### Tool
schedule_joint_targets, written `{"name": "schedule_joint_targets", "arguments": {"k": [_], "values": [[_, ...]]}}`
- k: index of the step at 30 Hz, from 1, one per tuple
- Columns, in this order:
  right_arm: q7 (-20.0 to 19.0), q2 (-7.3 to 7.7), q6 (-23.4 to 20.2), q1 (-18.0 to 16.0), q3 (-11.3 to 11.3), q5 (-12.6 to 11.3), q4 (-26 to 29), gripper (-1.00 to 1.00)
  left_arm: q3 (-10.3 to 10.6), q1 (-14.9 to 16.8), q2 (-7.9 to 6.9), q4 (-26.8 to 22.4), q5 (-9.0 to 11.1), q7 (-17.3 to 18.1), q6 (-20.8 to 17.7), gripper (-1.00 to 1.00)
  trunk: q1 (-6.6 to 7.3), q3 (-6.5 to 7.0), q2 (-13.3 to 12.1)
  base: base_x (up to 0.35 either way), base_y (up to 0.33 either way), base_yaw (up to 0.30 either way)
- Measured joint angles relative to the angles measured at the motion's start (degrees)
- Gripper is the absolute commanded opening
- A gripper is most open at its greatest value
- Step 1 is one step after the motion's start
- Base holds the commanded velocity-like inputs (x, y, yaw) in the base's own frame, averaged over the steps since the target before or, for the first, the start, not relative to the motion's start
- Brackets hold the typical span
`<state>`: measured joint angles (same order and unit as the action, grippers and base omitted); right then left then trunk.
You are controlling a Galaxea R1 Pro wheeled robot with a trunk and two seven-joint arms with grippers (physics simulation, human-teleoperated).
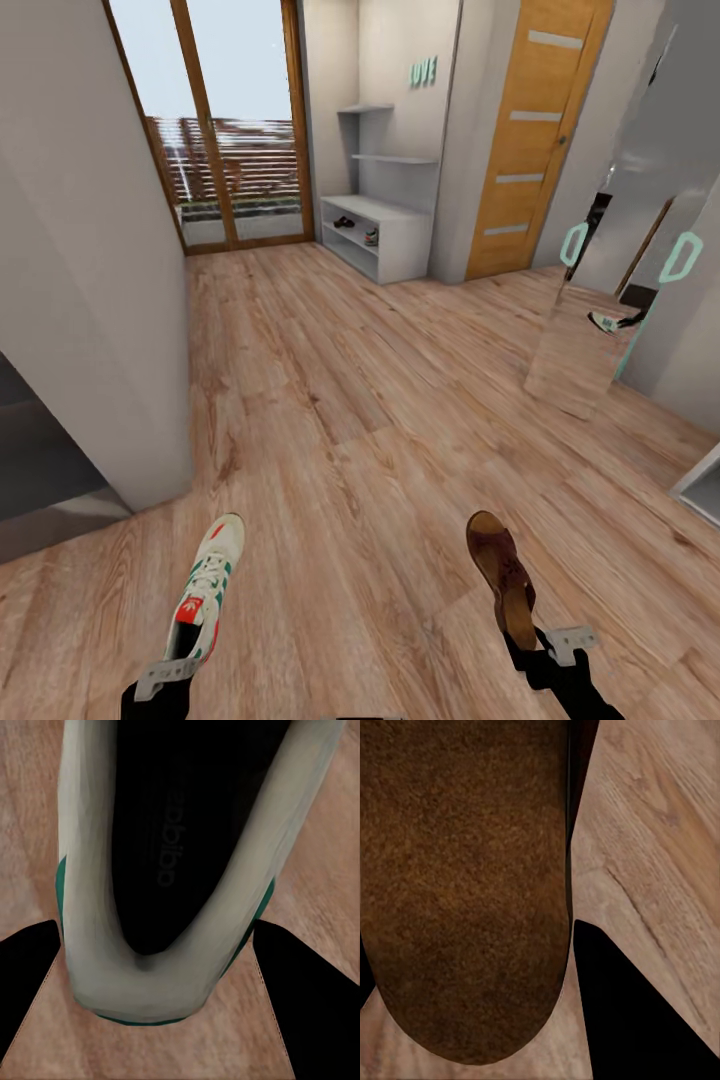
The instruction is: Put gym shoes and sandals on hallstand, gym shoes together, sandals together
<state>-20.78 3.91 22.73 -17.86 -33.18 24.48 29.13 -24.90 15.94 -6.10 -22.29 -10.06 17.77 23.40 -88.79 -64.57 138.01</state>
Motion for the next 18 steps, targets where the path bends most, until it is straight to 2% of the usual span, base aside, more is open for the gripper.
{"name": "schedule_joint_targets", "arguments": {"k": [10,18], "values": [[0.0,-0.08,-0.1,0.0,0.0,0.0,0.0,-1.00,0.0,-0.1,0.00,0.0,0.0,0.0,0.0,-1.00,0.00,0.09,0.0,0.339,-0.003,0.000],[0.0,-0.09,-0.1,0.0,0.0,0.0,0.0,-1.00,0.0,-0.1,0.00,0.0,0.0,0.0,0.0,-1.00,0.00,0.09,0.0,0.339,-0.066,0.003]]}}
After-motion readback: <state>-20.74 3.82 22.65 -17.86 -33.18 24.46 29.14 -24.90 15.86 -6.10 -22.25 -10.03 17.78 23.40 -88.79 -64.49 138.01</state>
